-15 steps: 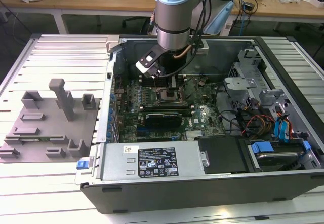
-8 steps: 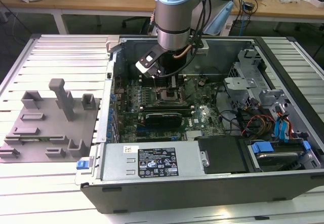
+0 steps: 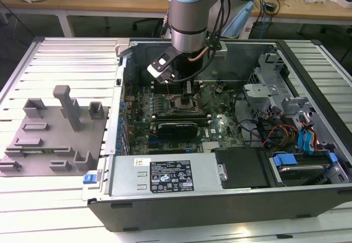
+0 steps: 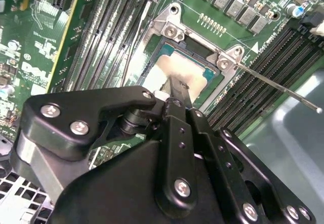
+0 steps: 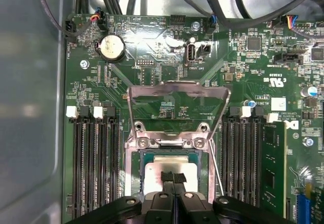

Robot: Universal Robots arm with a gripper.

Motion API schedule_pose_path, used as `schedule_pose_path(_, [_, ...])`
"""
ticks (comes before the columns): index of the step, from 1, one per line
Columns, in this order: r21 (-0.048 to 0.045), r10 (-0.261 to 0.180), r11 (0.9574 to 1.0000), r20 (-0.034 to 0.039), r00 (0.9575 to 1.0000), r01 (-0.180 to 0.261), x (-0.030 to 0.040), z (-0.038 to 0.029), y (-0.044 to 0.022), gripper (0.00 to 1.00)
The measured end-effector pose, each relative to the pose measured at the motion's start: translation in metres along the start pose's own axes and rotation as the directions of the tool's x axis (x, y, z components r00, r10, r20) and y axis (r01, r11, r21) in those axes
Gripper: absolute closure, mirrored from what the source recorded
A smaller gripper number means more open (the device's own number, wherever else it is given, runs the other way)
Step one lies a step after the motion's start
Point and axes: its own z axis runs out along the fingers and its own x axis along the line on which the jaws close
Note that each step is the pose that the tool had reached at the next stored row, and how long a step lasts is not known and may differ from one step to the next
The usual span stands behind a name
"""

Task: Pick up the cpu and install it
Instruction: 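Place the cpu into insertion slot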

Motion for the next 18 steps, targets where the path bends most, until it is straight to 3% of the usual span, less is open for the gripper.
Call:
schedule_pose_path(2, [0.0000,0.000,1.0000,-0.0001,1.0000,0.000,-0.0002,-0.0054,0.0002,0.89])
schedule_pose_path(5, [0.0000,0.000,1.0000,0.0000,1.0000,0.000,-0.0006,-0.0208,0.0009,0.89])
schedule_pose_path(7, [-0.0001,0.000,1.0000,0.0000,1.0000,0.000,-0.0008,-0.0265,0.0012,0.89])
schedule_pose_path(10, [-0.0002,0.000,1.0000,0.0000,1.0000,0.000,-0.0012,-0.0406,0.0018,0.89])
schedule_pose_path(14, [-0.0004,0.000,1.0000,-0.0001,1.0000,0.000,-0.0015,-0.0502,0.0022,0.89])
schedule_pose_path(18, [-0.0004,0.000,1.0000,-0.0001,1.0000,0.000,-0.0016,-0.0504,0.0022,0.89])
